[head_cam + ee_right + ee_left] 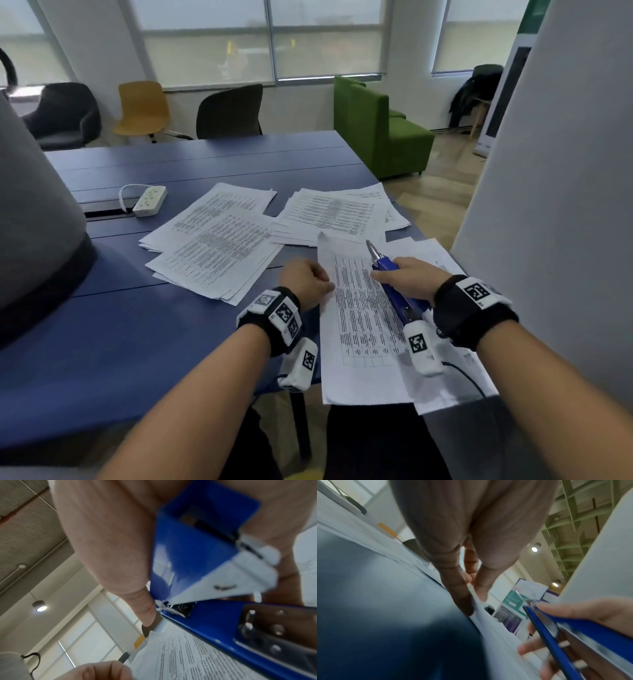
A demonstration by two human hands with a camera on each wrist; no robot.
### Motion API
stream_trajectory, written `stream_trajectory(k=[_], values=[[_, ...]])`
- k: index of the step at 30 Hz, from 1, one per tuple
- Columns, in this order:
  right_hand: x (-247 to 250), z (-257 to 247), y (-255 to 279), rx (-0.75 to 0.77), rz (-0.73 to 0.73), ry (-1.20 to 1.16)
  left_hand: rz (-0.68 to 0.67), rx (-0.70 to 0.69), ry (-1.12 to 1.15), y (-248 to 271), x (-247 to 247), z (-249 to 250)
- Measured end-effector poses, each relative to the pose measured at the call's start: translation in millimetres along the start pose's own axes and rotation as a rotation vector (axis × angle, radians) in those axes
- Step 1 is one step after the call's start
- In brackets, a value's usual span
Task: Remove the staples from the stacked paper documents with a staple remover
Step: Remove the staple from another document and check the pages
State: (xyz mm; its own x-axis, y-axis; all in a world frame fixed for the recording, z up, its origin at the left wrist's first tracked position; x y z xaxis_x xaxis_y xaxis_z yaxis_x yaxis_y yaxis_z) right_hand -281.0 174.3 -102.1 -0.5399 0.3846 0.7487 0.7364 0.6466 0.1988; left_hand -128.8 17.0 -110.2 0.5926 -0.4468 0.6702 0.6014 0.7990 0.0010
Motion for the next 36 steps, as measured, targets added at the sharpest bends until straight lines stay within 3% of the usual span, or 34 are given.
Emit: stream_trajectory(k=[2, 6, 7, 10, 13, 17, 19, 22, 26, 31, 34, 36], values=[[3.4, 2.8, 0.4, -0.007, 0.016, 0.037, -0.038, -0.02, 0.012, 7.8, -12.8, 4.7], [14.8, 8.2, 0.8, -0.028, 0.051, 0.162, -0.24, 0.1, 0.419, 23.5, -24.0, 10.2], [17.3, 9.6, 0.1, -0.041, 0.056, 0.183, -0.247, 0.086, 0.422, 24.3, -18.1, 8.5], [21.8, 12.3, -1.3, -0.071, 0.074, 0.26, -0.067, -0.033, 0.083, 6.3, 22.6, -20.8], [17.0, -4.4, 0.7, -0.032, 0.108, 0.291, 0.083, -0.052, -0.323, -12.3, 79.5, -63.6], [-18.5, -55.6, 2.0, 0.066, 0.044, 0.125, -0.086, 0.058, -0.75, -19.6, 106.9, -131.3], [-45.1, -85.4, 1.2, 0.117, -0.017, 0.034, -0.159, 0.072, -0.722, -11.0, 107.8, -147.4], [-84.5, -119.4, -4.2, 0.149, -0.083, -0.069, -0.085, 0.083, -0.668, 5.7, 122.8, -148.7], [-131.1, -145.2, -4.4, 0.169, -0.201, 0.01, -0.079, 0.201, -0.755, 33.8, 149.0, -181.3], [-147.5, -152.2, -6.5, 0.172, -0.252, 0.105, 0.032, 0.476, -0.723, 69.3, 207.0, -233.6], [-151.1, -149.7, -5.8, 0.111, -0.335, 0.061, 0.04, 0.548, -0.796, 85.3, 220.0, -249.1], [-151.3, -146.2, -8.8, 0.098, -0.31, 0.064, 0.056, 0.568, -0.756, 94.6, 215.7, -249.7]])
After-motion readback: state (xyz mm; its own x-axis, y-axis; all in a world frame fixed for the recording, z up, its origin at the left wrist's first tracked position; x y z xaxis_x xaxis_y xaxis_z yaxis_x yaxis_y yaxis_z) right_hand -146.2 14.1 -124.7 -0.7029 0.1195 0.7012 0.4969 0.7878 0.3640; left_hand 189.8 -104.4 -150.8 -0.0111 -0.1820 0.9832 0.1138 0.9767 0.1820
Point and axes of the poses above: each hand's wrist, its own y-axis away from the middle knuckle, its own x-axis out of the back of the hand, z = x × y, the point moved 8 cm from there along -y, towards the middle knuckle, and after that the axes turned 10 degrees about z, right-handed, at the moved point
